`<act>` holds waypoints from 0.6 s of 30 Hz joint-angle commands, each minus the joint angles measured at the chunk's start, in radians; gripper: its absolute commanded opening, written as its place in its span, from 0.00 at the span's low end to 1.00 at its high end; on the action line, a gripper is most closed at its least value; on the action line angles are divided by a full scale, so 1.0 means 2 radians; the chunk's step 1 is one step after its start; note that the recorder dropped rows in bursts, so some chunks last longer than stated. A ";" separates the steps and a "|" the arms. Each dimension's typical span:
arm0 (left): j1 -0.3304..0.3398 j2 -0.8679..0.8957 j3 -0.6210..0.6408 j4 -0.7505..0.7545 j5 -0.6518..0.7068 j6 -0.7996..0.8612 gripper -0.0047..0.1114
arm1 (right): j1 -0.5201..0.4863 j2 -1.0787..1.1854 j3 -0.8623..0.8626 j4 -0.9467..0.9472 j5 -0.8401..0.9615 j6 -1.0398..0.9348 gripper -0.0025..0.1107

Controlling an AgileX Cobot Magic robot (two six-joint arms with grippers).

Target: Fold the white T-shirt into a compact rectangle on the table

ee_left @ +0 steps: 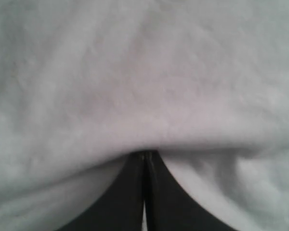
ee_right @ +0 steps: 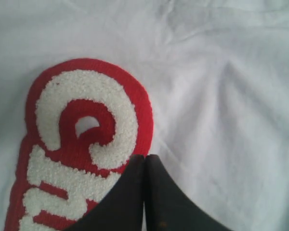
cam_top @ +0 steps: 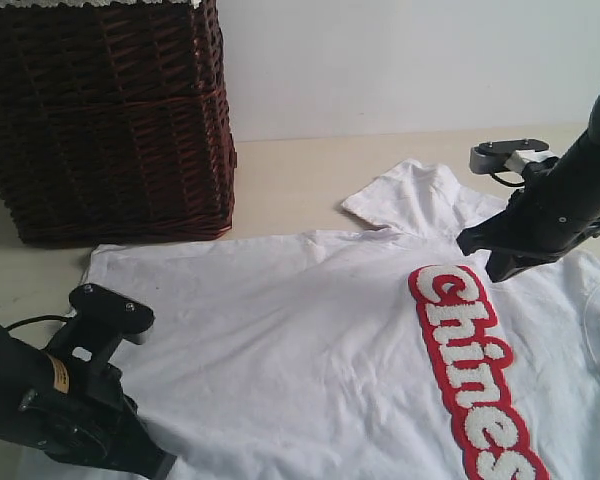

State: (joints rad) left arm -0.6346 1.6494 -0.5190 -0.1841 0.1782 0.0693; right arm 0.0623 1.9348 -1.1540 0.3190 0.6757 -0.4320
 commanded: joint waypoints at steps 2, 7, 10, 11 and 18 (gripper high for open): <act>-0.002 0.000 -0.002 -0.004 -0.005 0.001 0.04 | -0.002 -0.001 0.000 0.007 -0.005 -0.009 0.02; -0.002 -0.045 -0.002 -0.006 0.094 0.001 0.08 | -0.002 -0.002 0.000 0.011 0.001 -0.019 0.07; -0.002 -0.076 -0.002 -0.013 0.183 0.001 0.17 | -0.002 -0.002 0.000 0.011 -0.001 -0.019 0.12; -0.002 -0.084 -0.002 -0.015 0.204 0.001 0.20 | -0.002 -0.002 0.000 0.011 -0.001 -0.019 0.14; -0.002 -0.121 -0.019 0.046 0.198 0.008 0.36 | -0.002 -0.002 0.000 0.028 0.015 -0.019 0.26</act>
State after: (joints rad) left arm -0.6346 1.4289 -0.5291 -0.1641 0.5788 0.0733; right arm 0.0623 1.9348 -1.1540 0.3571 0.6861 -0.4609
